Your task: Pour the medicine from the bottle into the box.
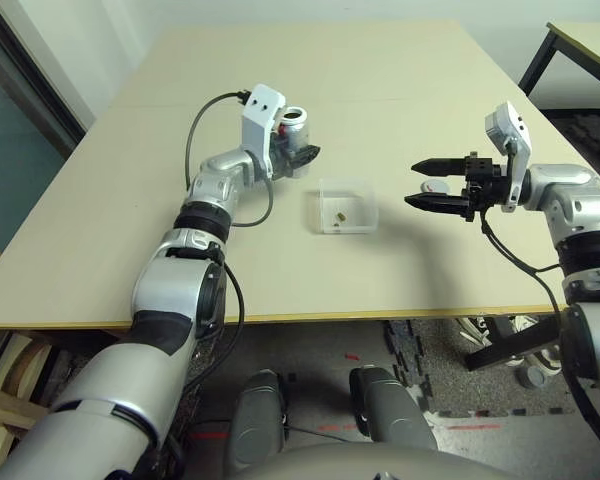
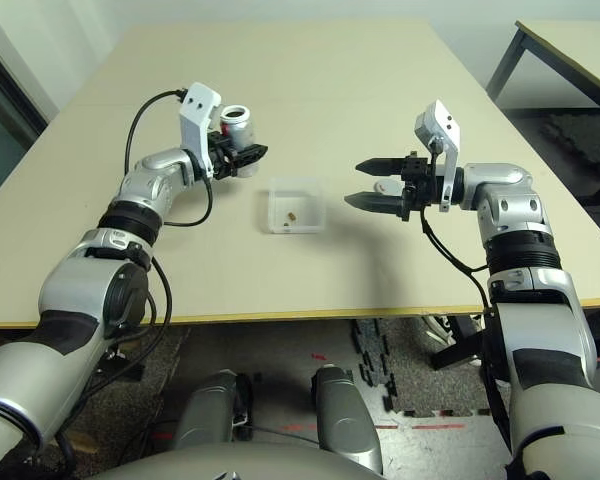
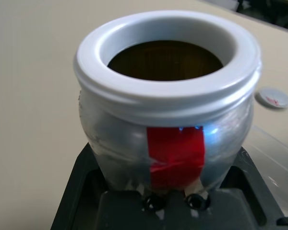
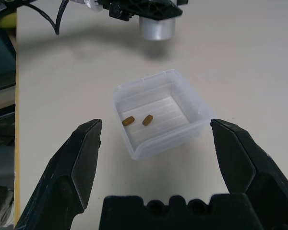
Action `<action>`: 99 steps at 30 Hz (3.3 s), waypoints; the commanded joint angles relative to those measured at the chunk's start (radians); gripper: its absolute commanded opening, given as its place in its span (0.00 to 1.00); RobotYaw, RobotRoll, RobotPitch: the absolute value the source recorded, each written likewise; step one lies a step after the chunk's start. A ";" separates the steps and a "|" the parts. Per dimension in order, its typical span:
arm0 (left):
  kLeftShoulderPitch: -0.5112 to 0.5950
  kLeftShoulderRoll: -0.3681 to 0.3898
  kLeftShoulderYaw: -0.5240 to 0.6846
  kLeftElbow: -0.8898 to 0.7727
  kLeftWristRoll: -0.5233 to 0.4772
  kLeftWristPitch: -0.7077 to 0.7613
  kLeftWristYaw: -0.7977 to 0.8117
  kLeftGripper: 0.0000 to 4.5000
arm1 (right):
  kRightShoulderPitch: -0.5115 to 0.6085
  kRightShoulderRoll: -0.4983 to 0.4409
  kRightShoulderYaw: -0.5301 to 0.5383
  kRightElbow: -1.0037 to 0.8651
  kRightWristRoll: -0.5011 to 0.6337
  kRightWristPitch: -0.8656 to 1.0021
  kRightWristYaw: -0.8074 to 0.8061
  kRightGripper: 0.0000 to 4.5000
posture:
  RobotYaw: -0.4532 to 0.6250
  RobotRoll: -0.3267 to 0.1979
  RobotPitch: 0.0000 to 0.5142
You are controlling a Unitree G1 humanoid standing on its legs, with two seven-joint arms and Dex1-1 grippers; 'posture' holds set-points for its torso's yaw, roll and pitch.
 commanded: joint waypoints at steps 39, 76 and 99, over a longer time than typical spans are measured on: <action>0.155 0.045 -0.057 0.151 0.057 -0.208 0.227 0.99 | 0.006 0.005 0.006 0.015 -0.014 -0.017 0.008 1.00 | 0.28 0.62 0.14; 0.780 0.177 0.073 -0.989 -0.239 0.342 0.098 0.99 | 0.006 0.009 -0.104 0.030 0.062 0.079 -0.094 1.00 | 0.32 0.62 0.23; 0.410 0.401 0.182 -0.255 -0.145 -0.030 0.183 0.99 | 0.173 -0.027 -0.370 -0.014 0.057 -0.147 -0.721 1.00 | 0.28 0.62 0.23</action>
